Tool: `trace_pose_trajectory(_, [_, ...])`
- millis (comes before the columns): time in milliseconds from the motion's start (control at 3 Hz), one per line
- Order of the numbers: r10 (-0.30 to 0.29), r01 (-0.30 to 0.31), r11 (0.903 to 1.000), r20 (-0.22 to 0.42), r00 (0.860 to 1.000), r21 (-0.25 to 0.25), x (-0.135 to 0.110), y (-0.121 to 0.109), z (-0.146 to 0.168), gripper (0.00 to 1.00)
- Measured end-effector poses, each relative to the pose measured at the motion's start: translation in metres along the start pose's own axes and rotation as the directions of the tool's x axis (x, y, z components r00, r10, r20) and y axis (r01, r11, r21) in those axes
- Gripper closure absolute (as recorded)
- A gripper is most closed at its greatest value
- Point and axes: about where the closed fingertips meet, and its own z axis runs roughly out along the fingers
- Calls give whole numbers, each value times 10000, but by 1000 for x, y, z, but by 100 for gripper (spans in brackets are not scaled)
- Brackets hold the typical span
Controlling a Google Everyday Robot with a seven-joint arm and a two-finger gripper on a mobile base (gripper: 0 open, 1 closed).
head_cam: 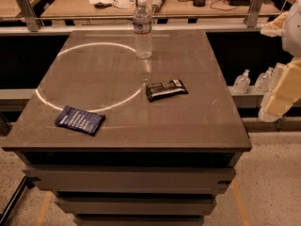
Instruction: Move rxbar chocolate near rxbar blueberry
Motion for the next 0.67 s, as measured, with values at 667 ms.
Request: trace_pose_trajectory(667, [-764,763,9971,28,9971,60,-20,-9,10,0])
